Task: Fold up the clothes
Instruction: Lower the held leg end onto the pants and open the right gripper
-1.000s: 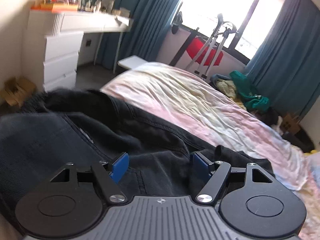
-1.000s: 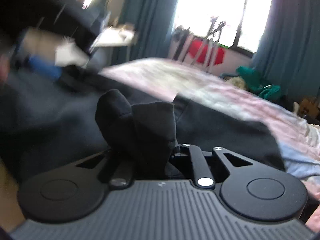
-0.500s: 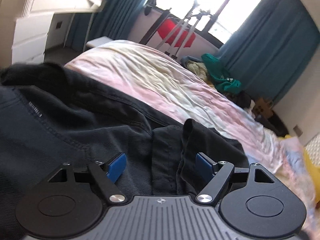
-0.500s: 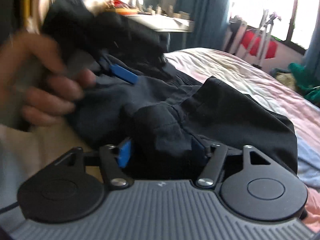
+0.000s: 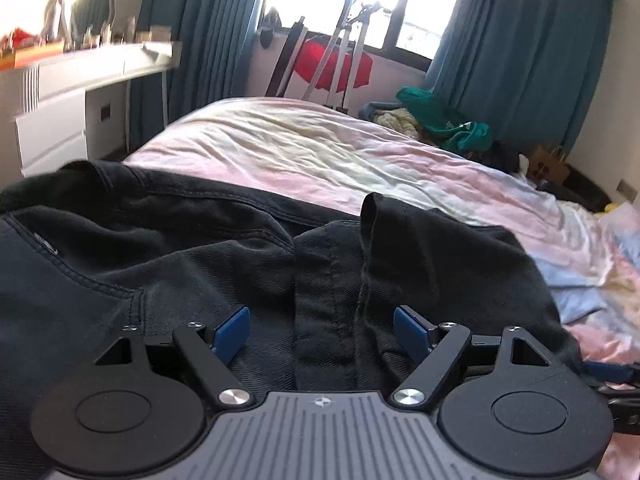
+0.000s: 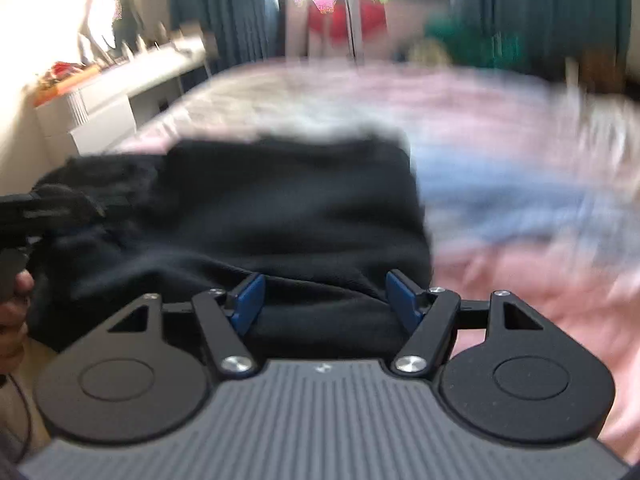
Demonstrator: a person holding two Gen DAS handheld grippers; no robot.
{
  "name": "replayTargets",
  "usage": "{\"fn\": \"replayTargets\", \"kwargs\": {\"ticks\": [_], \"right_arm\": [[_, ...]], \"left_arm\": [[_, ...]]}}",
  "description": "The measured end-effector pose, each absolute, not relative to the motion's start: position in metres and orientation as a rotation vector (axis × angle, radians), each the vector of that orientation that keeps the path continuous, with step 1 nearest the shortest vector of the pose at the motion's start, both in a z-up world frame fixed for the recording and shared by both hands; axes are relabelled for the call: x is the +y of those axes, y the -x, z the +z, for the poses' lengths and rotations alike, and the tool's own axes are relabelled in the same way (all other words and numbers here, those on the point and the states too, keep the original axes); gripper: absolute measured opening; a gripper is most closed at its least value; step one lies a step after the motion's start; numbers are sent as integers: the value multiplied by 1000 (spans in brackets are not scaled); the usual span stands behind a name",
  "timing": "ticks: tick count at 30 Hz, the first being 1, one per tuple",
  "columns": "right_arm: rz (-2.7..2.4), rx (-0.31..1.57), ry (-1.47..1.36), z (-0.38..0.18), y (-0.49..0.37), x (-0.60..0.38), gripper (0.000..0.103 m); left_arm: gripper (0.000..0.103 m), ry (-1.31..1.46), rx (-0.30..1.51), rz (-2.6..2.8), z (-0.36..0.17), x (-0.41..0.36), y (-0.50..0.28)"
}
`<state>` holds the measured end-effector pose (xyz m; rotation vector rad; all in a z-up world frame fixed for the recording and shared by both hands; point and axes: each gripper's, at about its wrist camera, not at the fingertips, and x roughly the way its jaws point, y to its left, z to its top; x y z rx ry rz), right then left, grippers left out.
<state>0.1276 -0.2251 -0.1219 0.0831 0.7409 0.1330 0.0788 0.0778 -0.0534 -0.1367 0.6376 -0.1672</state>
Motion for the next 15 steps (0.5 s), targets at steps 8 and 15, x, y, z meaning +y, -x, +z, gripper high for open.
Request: {"fn": "replayTargets", "kwargs": {"ticks": [8,15], "right_arm": [[139,751,-137,-122,-122,-231,70],[155,727,-152,-114,-117,-237,70]], "left_arm": [[80,112,596,-211,-28,75,-80],[79,343,689,-274,-15,74,-150]]}}
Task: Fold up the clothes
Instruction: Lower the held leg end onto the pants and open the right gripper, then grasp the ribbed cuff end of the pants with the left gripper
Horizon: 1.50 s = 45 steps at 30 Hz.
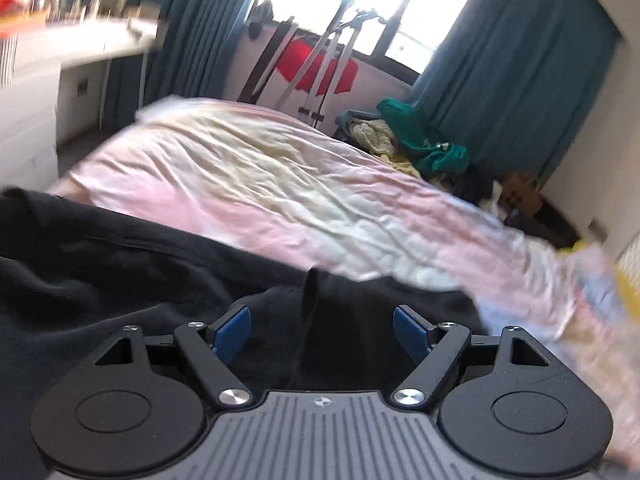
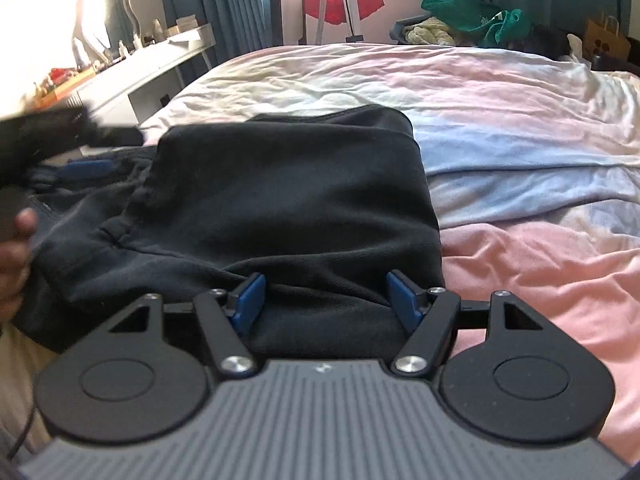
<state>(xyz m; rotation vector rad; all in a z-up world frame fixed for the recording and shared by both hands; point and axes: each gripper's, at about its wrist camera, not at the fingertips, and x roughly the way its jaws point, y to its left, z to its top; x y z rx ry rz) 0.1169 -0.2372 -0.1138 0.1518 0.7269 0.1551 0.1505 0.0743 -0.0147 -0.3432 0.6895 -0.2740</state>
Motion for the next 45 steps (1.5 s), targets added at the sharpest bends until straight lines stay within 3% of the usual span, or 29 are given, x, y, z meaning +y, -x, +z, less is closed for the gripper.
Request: {"fn": "replayTargets", "kwargs": {"ticks": [4,7,8,10,11,17,20,24,29,31,33,38,45], "right_arm": [[170,730,-175,-116,-122,-244,70],[169,730,-203,-116,-125,-249,70],[168,730,-207,-116,-126,-249,70],[168,729,-213,-117,-128,-249,70],[168,729,-214,-118,-130,-249,71],[173,663,-251,-110,-129,-254,71],[161,646,-191,-110,-129,-247,69],[164,723,-114,-132,-140,-236,71],[163,711,-145,-132,-141,-241,71],[165,705,-157,-131,-140,-242,71],[166,693,-179,-129,-138,-246,71],[150,680,-192,-129,-138,-246,71],[102,669,-91,-131,-133,-228,71]], "left_arm": [[72,348,801,-253,-26,62,-189],[54,315,865,-243,-33,52,-206],[42,309,871,-252,-33,50,-209],[32,301,863,-265,-31,48,-211],[10,290,855,-272,-29,48,-212],[5,239,769,-239,-5,44,-213],[5,210,844,-180,-24,38,-224],[9,243,902,-163,-52,42,-229],[22,294,875,-163,-32,64,-209],[34,317,864,-153,-21,79,-193],[56,367,827,-135,-9,105,-169],[85,638,717,-57,0,187,-75],[88,997,610,86,-21,260,17]]}}
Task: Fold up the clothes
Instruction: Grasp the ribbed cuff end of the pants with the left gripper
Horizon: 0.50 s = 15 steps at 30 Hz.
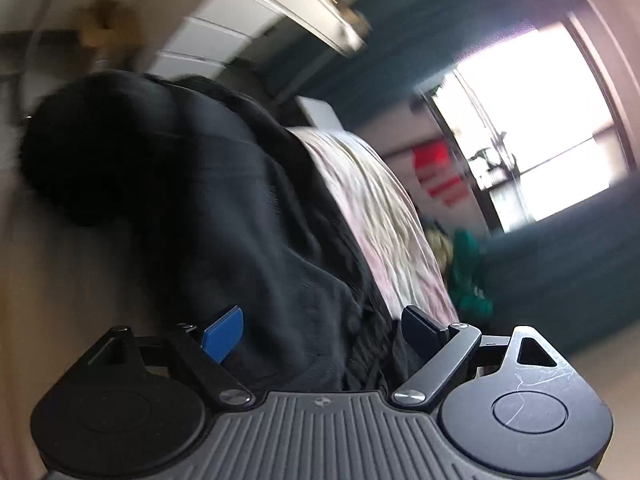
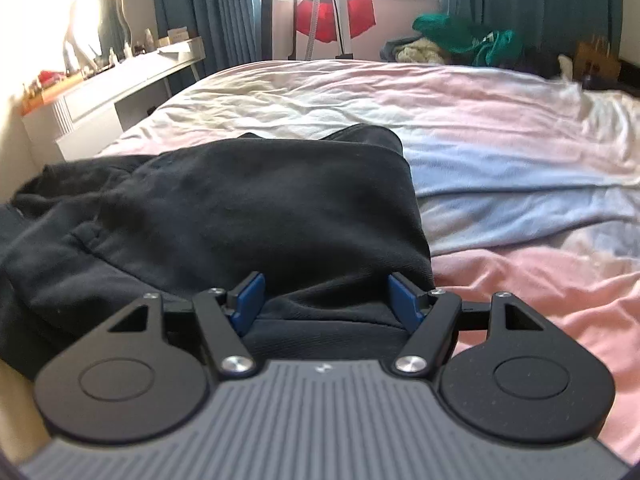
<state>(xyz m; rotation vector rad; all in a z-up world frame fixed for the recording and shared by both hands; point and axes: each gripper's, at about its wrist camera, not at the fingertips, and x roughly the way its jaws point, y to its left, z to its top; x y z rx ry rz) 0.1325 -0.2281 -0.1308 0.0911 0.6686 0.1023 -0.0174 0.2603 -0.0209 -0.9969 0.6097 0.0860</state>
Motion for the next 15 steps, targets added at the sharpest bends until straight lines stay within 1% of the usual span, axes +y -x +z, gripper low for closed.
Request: {"fn": "replayTargets", "kwargs": {"ticks": [3,7,11,15], "right_arm": [[117,670,-124,-131,-128,-234,71],[110,672,-139,-129,-122,-235,71],[97,671,-100,-128,-122,-228,71],[102,666,-91,-127,-125,-224,71]], "left_arm": [[88,1072,581,173,-29,267,29],[88,1037,609,290,-33,266,27],[88,1029,590,338,-34,271,23],[83,1044,563,376,-39,273,17]]}}
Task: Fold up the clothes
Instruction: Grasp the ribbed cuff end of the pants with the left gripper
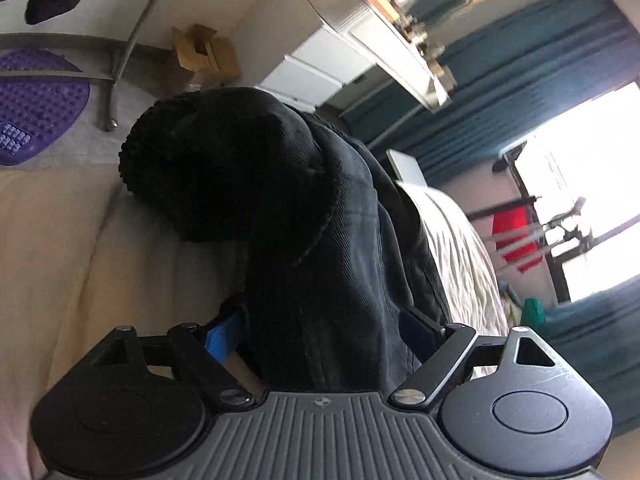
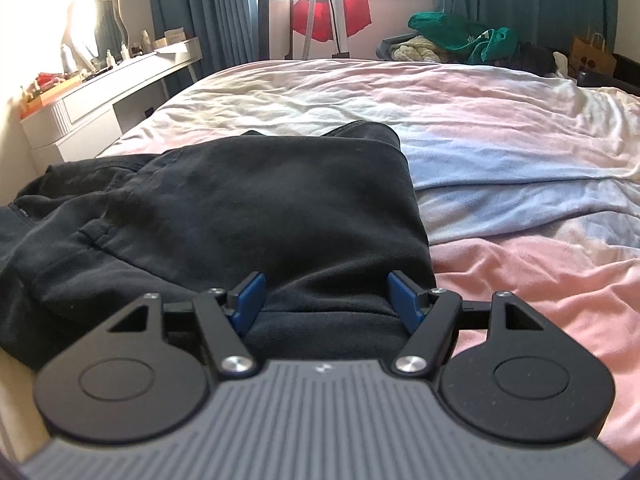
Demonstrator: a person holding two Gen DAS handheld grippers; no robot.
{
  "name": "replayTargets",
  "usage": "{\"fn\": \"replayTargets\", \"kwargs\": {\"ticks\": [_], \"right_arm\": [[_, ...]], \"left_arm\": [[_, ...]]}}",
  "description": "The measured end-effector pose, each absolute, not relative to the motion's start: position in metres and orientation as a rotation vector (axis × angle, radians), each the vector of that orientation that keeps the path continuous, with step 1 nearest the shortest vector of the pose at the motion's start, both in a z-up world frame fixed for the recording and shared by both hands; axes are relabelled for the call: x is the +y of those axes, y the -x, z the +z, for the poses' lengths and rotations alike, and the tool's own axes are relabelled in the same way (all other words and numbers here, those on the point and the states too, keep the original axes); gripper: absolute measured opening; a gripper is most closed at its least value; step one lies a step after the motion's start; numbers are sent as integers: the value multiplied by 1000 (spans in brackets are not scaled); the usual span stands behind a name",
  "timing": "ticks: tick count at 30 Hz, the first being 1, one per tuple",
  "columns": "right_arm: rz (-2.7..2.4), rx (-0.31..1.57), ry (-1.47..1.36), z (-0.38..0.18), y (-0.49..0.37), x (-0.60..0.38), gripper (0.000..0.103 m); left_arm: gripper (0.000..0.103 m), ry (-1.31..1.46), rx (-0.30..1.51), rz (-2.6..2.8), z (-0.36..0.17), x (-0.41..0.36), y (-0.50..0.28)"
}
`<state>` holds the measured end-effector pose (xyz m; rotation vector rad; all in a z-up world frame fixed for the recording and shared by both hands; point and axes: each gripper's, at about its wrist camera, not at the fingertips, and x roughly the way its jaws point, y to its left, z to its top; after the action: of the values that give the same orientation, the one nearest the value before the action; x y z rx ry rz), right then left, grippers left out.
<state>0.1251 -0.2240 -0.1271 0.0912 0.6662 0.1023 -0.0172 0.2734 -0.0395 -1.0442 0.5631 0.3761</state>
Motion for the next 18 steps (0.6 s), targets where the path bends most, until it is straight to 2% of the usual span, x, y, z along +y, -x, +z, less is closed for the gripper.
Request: {"fn": "replayTargets", "kwargs": {"ticks": [6,10,13,14,15,18], "right_arm": [[176,601,-25,-121,-120,-202,71],[214,632,56,-129,-123,-181,69],[211,652,29,-135,-130,-181,70],[209,646,19,-133,-130,-182,70],[208,637,10,-130,-129,-183,70],[212,612,41,-132,-125,-177,70]], "left_arm": [[77,1249,514,425,-65,300,5],[75,1270,469,428,-68,316,-2],[62,1288,453,425,-70,327,-8],[53,1278,456,416,-68,329,-11],[39,1251,455,404,-65,329,-15],[22,1133,442,391,-48,320,-14]]}}
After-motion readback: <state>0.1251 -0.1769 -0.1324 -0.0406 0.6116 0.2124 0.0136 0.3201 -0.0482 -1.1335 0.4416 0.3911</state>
